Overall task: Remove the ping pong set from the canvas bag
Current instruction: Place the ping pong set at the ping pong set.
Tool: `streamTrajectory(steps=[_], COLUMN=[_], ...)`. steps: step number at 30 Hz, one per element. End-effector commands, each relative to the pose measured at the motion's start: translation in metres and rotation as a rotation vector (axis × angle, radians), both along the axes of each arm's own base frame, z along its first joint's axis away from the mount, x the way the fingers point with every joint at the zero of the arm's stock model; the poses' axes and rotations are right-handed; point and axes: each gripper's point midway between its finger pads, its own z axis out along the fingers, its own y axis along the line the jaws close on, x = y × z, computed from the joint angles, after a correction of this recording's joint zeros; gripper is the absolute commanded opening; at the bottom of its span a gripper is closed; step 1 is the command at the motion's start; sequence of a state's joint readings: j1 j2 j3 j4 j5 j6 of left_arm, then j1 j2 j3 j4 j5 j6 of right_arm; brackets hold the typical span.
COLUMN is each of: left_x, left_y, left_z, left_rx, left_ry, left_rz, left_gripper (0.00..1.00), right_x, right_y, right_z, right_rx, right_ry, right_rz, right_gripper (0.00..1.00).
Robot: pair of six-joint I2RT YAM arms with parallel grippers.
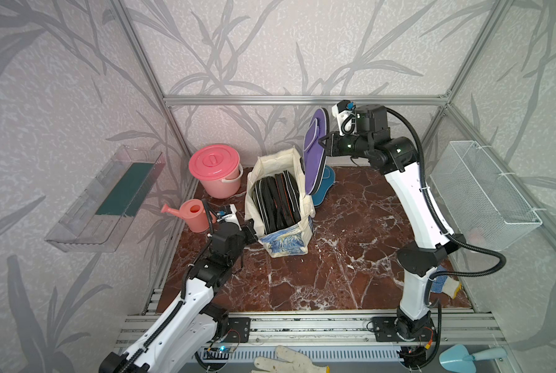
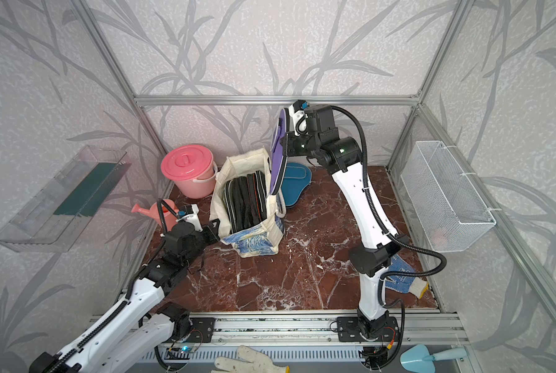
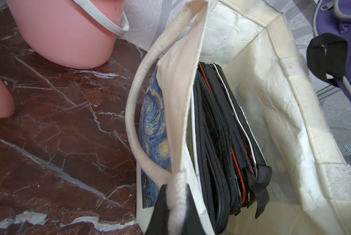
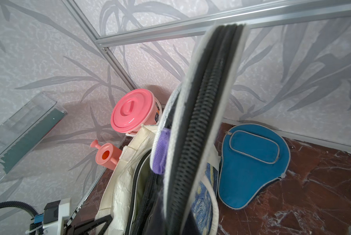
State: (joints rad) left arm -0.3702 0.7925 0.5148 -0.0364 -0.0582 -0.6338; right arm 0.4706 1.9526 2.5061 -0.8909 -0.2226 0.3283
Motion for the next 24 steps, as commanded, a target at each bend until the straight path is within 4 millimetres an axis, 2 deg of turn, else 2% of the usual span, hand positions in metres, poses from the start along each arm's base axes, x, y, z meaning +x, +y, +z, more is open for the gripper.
streamTrajectory(steps=[1, 13, 24], left_x=[-0.003, -0.004, -0.004], left_y=[0.002, 0.002, 0.001], left_z=[-0.005, -0.007, -0.006], left_rx=[0.024, 0.029, 0.029], left_ry=[0.009, 0.016, 0.018], left_rz=[-0.003, -0.005, -0.014], left_gripper=[0.00, 0.00, 0.00], right_x=[0.007, 0.055, 0.115], right_y=[-0.010, -0.031, -0.035], right_z=[0.028, -0.014, -0.079], right_rx=[0.086, 0.137, 0.165], right_ry=[-0.074, -0.015, -0.019], right_rz=[-0.009, -0.070, -0.101], right_gripper=[0.00, 0.00, 0.00])
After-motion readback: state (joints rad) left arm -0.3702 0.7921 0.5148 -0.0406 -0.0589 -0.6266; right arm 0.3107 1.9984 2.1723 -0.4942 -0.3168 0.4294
